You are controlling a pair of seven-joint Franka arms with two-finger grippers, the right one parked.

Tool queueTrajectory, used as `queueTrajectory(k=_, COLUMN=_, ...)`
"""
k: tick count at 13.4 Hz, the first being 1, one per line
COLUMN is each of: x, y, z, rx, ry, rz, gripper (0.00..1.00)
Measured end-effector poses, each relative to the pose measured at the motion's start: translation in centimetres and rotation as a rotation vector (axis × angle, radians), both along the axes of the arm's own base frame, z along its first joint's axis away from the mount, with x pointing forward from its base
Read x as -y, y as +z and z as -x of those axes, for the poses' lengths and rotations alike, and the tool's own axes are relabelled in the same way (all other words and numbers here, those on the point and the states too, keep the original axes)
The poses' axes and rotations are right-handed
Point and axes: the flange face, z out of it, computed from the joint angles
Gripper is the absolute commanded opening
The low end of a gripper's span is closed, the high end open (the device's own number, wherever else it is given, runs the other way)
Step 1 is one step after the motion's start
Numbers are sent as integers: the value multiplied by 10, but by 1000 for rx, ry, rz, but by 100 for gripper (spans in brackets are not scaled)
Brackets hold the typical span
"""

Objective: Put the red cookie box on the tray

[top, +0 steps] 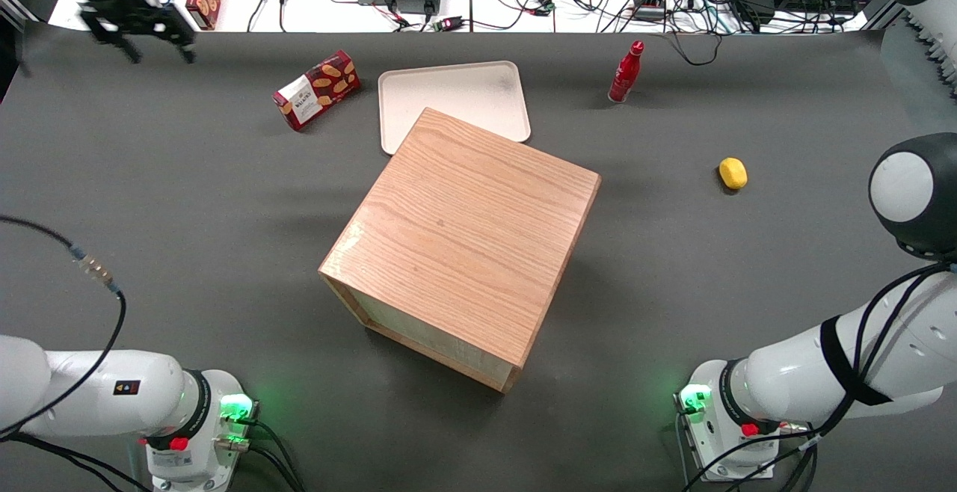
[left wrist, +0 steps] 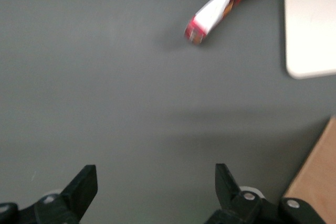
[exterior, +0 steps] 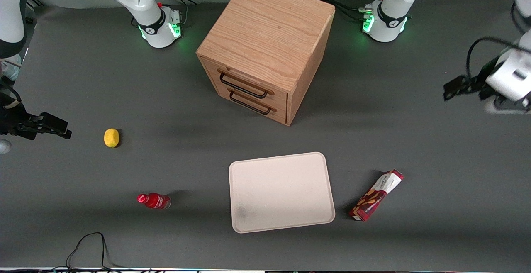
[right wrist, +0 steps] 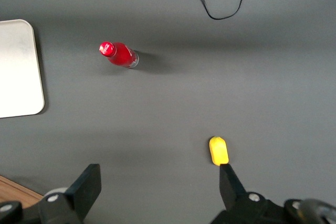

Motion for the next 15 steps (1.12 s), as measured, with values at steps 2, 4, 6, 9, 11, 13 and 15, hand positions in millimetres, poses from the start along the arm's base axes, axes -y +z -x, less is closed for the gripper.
queueTrajectory(k=2, x=31, y=-47, z=-46, rx=43, ry=-54, rz=8, gripper=100)
queueTrajectory(k=4, x=76, y=-84, z=-89, rx=45, ry=-120, rz=16, gripper=100)
queueTrajectory(k=6, x=114, y=-124, z=-122, rx=61, ry=-165, rz=22, gripper=100)
queueTrajectory(k=9, x=133, y=-190, z=-148, rx=122, ry=-222, rz=16, gripper=100)
queueTrajectory(k=11, x=131, y=-225, z=-154, rx=137, ry=-255, rz=-1, gripper=100)
queueTrajectory(k=13, x=131, y=-251, z=-157, rx=150, ry=-274, rz=-11, gripper=98)
queueTrajectory(k=15, x=134, y=-277, z=-156, rx=167, ry=-286, rz=-18, gripper=60)
